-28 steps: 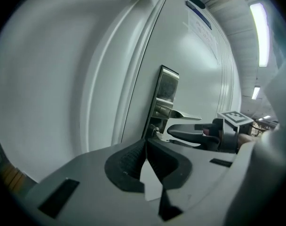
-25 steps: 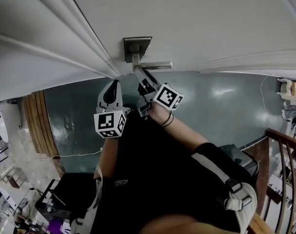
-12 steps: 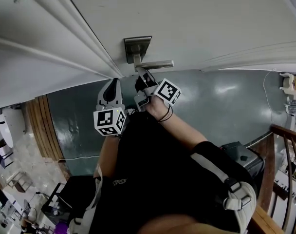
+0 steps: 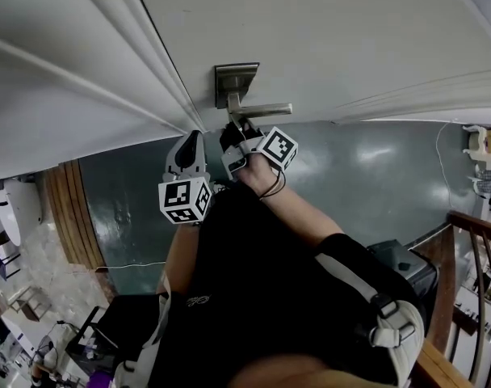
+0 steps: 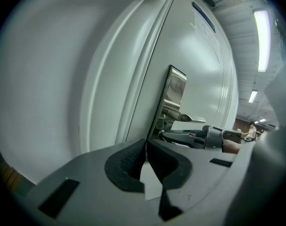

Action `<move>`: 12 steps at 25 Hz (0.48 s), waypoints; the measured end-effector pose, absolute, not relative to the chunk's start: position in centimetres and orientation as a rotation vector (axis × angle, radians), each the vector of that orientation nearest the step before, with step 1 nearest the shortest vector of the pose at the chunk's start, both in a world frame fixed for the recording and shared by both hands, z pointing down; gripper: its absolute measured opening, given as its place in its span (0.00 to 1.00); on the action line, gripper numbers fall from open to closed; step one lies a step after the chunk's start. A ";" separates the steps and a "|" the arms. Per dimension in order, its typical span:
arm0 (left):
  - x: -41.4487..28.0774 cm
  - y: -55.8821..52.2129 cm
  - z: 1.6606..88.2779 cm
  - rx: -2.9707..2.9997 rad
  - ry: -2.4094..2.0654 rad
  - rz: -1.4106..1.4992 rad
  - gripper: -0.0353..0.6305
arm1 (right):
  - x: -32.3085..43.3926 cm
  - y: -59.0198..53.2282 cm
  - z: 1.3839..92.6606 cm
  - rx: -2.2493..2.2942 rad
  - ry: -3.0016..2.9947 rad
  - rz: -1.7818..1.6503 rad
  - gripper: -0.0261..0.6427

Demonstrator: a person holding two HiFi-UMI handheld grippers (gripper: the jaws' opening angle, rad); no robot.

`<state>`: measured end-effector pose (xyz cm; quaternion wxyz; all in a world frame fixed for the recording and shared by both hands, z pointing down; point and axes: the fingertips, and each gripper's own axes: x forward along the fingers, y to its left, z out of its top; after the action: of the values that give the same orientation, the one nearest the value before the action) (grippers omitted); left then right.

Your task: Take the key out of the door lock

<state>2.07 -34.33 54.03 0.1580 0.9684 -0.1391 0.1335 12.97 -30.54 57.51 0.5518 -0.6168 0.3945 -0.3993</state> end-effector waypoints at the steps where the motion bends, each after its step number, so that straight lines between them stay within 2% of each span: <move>1: 2.0 -34.4 54.1 2.769 -0.398 0.382 0.10 | 13.0 -30.6 57.6 -1.455 0.931 -0.938 0.10; 12: 1.2 -34.5 54.6 2.759 -0.407 0.377 0.10 | 13.2 -30.5 57.6 -1.442 0.923 -0.903 0.08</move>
<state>1.25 -34.49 54.57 0.1630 0.9673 -0.1427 0.1322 13.23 -30.52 57.61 0.5671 -0.6135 0.3928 -0.3843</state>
